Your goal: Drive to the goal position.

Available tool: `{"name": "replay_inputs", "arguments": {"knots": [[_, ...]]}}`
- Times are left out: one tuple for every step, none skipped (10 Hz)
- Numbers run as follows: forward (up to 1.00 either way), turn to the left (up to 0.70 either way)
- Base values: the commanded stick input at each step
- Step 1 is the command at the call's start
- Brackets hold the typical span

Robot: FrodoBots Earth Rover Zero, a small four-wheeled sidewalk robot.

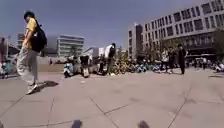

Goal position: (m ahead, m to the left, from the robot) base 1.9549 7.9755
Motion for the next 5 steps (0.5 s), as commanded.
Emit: {"name": "replay_inputs", "arguments": {"knots": [[0.7, 0.35], [0.7, 0.35], [0.7, 0.35], [0.7, 0.35], [0.7, 0.35]]}}
